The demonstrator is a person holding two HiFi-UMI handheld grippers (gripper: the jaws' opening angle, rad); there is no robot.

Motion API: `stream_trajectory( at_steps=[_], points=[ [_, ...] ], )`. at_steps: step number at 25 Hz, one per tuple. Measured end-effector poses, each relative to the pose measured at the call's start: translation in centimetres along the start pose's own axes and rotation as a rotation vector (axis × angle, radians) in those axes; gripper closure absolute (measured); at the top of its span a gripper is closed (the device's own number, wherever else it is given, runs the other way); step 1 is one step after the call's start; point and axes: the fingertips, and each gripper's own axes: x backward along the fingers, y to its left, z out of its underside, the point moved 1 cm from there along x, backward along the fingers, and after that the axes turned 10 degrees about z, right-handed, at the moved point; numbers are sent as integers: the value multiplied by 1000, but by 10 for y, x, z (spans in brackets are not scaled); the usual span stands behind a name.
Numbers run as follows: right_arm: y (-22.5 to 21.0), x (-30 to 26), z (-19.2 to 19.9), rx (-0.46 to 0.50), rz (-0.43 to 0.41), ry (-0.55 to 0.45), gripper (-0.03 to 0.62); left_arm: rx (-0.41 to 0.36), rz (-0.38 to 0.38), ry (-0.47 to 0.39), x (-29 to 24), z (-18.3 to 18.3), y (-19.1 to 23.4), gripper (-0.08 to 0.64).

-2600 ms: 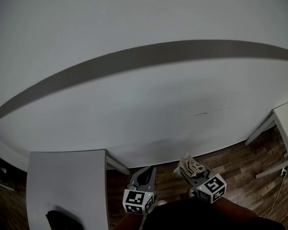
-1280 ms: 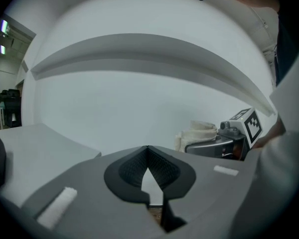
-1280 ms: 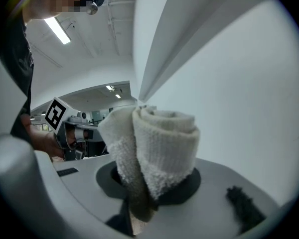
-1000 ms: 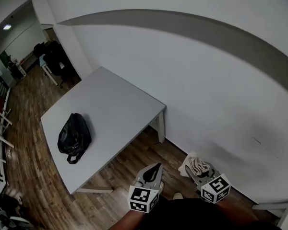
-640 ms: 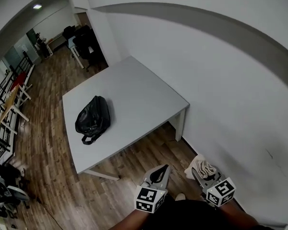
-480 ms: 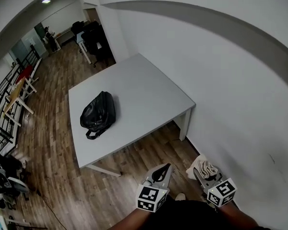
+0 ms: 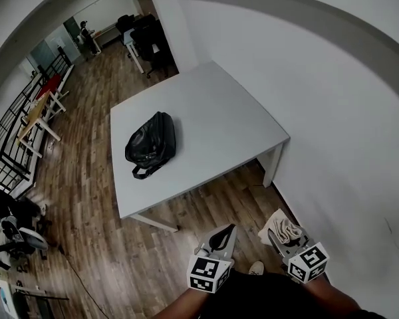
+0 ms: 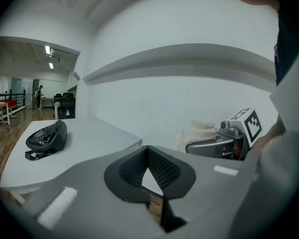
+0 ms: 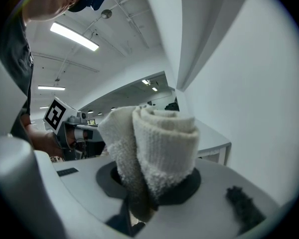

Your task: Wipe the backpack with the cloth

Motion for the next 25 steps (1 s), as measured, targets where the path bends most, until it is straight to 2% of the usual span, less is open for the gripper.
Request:
stream_trajectory(
  at_steps=[11,17,25],
  points=[
    [51,-60,-9,68,-148,25,503,53,-133,-26,48,15,57,554],
    [71,-90,-10,79,-180,39,503,67,-179,-42,65,16,90,554],
    [92,-124,-15,82,-205,66,503,96,-201,-43,80,17,127,554]
  ],
)
